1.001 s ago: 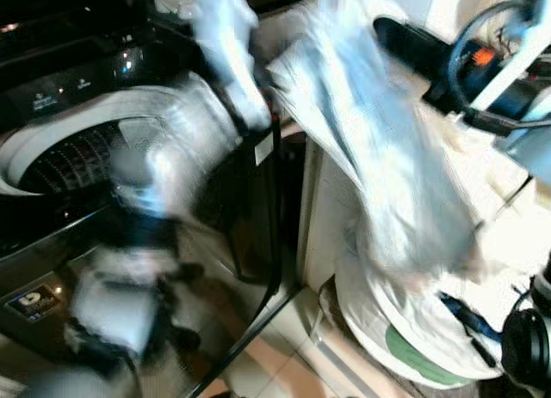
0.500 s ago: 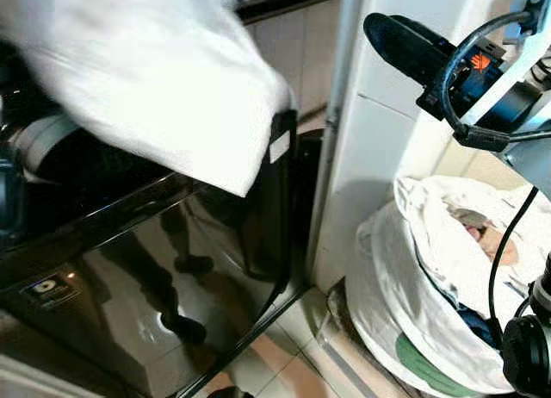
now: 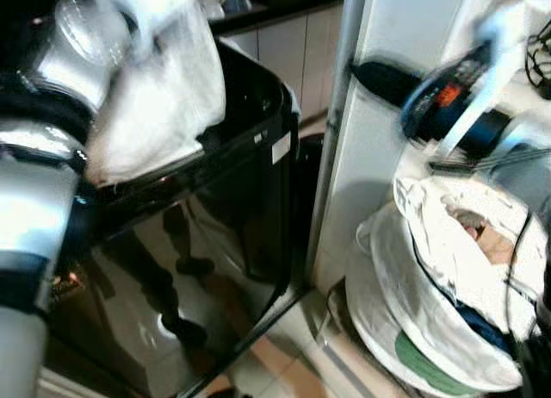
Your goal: Clothes washing
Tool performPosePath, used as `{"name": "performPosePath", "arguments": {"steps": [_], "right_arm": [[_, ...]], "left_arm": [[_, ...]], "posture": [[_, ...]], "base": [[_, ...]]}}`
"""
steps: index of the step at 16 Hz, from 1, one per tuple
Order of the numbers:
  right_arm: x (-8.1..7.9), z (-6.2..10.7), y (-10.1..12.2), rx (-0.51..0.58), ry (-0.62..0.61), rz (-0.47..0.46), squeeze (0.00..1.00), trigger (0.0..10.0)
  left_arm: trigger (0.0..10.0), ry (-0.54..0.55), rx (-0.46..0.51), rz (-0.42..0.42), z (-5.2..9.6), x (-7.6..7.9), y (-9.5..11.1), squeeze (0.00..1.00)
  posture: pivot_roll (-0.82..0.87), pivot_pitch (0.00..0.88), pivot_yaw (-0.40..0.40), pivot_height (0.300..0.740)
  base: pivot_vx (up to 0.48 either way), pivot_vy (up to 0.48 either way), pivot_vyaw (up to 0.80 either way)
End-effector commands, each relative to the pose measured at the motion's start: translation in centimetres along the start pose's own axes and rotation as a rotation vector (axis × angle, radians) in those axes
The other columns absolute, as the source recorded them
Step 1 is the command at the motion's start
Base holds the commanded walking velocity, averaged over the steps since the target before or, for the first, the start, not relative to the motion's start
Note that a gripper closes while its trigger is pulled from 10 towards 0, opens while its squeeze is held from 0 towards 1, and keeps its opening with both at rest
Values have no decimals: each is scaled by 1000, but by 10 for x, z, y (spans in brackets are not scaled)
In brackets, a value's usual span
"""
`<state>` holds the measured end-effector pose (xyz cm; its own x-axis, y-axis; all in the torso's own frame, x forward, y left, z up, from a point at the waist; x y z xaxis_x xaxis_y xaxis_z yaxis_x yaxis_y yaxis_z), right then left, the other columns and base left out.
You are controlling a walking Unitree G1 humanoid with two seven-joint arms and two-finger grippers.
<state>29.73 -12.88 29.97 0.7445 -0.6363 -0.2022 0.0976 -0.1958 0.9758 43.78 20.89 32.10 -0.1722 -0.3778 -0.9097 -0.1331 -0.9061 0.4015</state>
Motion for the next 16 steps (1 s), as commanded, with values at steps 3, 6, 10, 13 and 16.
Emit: {"name": "performPosePath", "arguments": {"steps": [3, 6, 10, 13, 16], "right_arm": [[-19, -1, -30, -163, 97, 33, 0, 10000], [-8, -2, -43, -193, 60, 8, 0, 10000], [33, -5, -51, -197, -200, 23, 0, 10000], [61, 3, -53, -181, -385, -14, 0, 10000], [98, 24, -75, -270, -645, -2, 0, 10000]], "left_arm": [[10000, -262, -176, -14, 13, 17, -38, 1000], [10000, -304, -211, -10, 21, 16, -51, 1000], [10000, 8, -168, -36, 27, -25, -48, 1000], [10000, 63, 69, 130, 23, -31, -16, 0], [10000, -161, 324, 369, 14, 13, 20, 0]], "posture": [[-55, 0, 70, 740], [-47, 0, 62, 740], [-39, 0, 54, 740], [-37, 0, 52, 740], [-47, 0, 58, 740]], "base": [[0, 0, 0], [0, 0, 0], [0, 0, 0], [0, 0, 0], [0, 0, 0]]}}
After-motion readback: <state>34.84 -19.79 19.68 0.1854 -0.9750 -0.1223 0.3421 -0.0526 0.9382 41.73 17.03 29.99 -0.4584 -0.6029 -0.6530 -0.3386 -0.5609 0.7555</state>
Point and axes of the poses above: a point about 5 cm out from each wrist's last joint towards the gripper, its own z axis pointing back from the gripper into the wrist, its own y axis along the axis of the wrist's last joint, x = y × z, the point moved 2 cm from there along -z, pointing out of the wrist towards the gripper, and after that the axes turned 13 degrees about -z, right-handed, at the moved point
